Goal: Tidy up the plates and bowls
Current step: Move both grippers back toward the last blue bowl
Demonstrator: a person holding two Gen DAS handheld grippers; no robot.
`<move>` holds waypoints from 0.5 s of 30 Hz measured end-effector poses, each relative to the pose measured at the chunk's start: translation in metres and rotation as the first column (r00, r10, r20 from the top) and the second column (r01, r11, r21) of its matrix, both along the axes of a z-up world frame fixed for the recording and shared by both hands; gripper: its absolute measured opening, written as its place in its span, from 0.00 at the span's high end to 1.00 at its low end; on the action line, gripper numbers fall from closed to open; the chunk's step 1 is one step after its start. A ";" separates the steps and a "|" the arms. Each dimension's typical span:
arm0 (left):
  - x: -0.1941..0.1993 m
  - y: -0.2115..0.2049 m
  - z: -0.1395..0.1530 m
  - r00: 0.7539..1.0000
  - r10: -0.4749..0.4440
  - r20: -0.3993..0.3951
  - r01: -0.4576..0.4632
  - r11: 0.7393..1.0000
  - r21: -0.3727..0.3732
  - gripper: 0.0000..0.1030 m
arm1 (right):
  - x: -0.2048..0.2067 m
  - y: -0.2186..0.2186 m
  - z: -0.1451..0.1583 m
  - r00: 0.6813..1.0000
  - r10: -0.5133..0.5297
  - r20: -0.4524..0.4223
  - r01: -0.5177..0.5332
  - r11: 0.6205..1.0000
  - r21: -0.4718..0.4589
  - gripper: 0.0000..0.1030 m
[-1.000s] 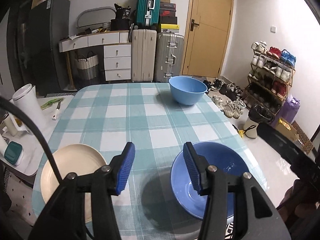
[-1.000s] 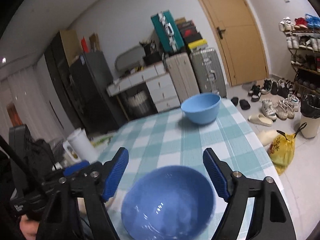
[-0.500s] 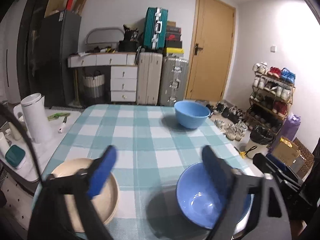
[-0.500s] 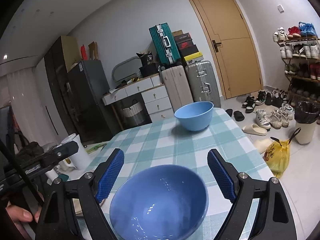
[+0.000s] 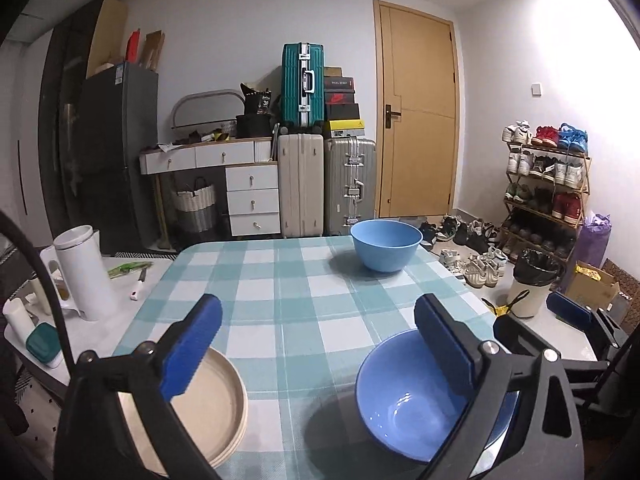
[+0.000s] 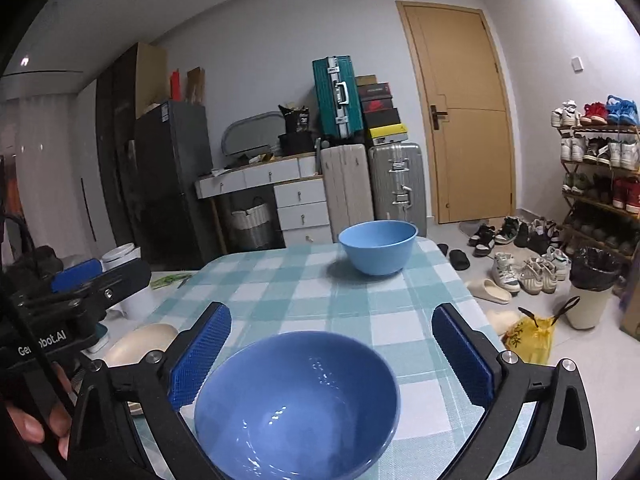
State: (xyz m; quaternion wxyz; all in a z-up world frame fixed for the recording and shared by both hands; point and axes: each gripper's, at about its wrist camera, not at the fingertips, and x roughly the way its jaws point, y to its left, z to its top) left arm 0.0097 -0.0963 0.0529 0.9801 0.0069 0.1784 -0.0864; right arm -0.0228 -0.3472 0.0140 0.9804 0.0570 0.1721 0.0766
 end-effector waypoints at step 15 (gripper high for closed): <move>0.001 -0.011 0.001 0.999 -0.022 -0.031 0.022 1.000 0.018 0.05 | 0.004 0.004 -0.004 1.000 0.008 -0.029 -0.008 1.000 -0.016 0.01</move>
